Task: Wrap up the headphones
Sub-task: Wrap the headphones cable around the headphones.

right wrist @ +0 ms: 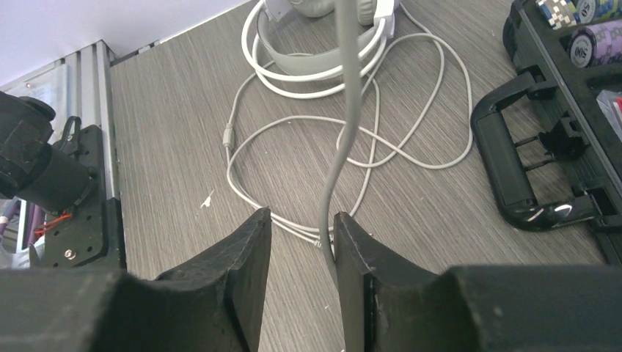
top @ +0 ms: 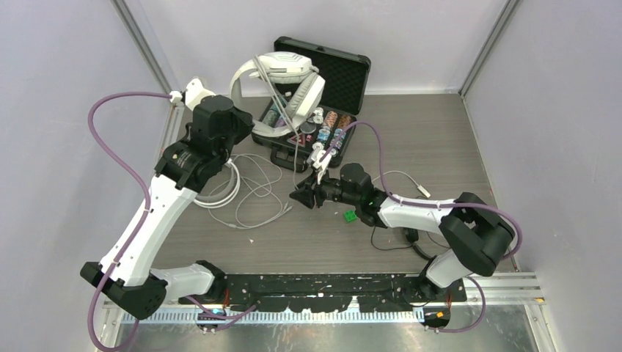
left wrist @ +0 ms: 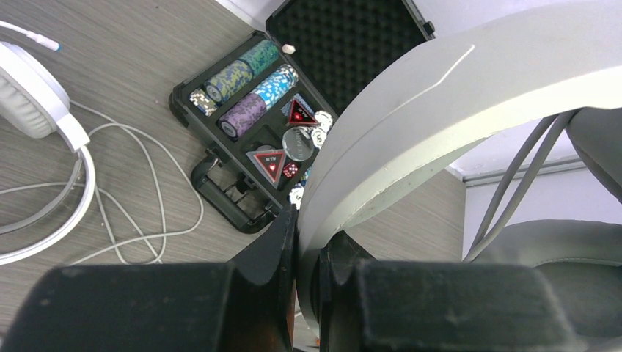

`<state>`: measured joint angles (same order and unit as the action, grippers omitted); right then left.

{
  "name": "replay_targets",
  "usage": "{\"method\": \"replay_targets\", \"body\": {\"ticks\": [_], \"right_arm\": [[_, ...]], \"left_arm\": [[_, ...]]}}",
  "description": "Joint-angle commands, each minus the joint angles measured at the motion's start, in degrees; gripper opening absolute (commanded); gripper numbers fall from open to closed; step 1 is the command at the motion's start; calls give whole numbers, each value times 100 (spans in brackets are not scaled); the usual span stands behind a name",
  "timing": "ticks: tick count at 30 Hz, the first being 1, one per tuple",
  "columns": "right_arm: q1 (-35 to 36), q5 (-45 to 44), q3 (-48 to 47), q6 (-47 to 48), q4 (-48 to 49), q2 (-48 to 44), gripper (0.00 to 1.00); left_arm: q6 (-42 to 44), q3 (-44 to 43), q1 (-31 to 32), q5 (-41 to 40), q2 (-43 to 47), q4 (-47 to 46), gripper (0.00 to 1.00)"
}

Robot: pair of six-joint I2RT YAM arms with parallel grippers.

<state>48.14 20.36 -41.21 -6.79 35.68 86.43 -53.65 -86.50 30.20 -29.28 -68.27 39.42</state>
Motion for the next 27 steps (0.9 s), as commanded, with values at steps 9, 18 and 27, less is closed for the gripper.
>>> {"method": "replay_targets", "body": {"ticks": [9, 18, 27], "right_arm": [[-334, 915, 69, 334, 1659, 824, 52], [-453, 926, 211, 502, 2385, 1566, 51], [-896, 476, 447, -160, 3264, 1787, 16]], "left_arm": [[-32, -552, -40, 82, 170, -242, 0], [-10, -582, -40, 179, 280, -207, 0], [163, -941, -48, 845, 264, -166, 0]]}}
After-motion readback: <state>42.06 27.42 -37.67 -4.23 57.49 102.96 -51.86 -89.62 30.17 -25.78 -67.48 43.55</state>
